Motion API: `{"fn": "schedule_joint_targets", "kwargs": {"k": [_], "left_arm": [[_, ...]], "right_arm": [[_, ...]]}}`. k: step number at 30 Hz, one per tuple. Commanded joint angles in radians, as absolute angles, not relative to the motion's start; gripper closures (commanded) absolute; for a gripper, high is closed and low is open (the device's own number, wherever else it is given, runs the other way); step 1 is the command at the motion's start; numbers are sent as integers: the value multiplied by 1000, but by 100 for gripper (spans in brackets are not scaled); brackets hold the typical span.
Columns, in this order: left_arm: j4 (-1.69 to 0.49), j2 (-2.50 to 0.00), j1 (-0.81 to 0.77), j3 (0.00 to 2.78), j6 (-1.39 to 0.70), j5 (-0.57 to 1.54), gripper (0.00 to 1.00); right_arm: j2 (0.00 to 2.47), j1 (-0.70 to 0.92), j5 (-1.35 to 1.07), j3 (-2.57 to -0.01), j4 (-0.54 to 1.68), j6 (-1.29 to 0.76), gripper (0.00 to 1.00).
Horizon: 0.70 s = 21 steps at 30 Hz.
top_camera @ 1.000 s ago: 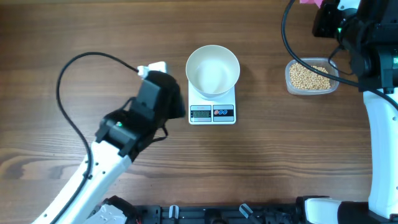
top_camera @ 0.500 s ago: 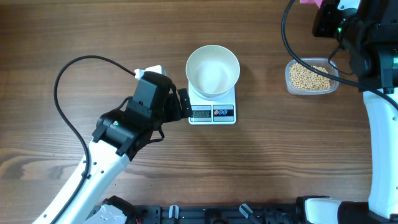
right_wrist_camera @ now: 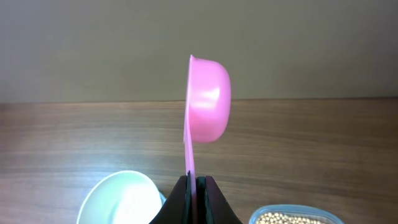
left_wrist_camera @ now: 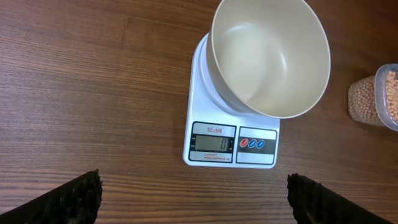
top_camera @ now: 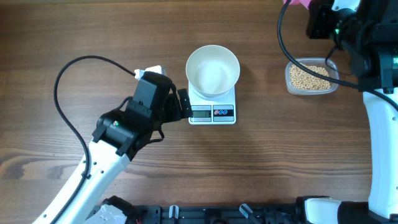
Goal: Scoop item into bowl and weigh 150g on scale
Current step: 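Pull the left gripper back to the left of the scale, then move the right gripper with the pink scoop over the bean tub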
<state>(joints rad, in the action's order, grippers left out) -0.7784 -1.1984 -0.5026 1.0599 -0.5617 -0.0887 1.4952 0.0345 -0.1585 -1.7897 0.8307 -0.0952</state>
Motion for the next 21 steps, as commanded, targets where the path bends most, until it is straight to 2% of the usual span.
{"fn": "schedule_joint_targets", "kwargs": {"k": [1,5,15,21], "left_arm": [[-776,-1191,-498,1060,-553,-99,0],[-776,-1191,-498,1060,-553,-99,0],[-776,-1191,-498,1060,-553,-99,0],[-776,-1191,-498,1060,-553,-99,0]], "right_arm": [[1507,35,-145,-1804,830,-78,96],[1507,30,-49,-1804,840,-80,96],[1509,-73,-44,-1804,846,-81,96],[1509,-79,-44,-1804,849,-81,96]]}}
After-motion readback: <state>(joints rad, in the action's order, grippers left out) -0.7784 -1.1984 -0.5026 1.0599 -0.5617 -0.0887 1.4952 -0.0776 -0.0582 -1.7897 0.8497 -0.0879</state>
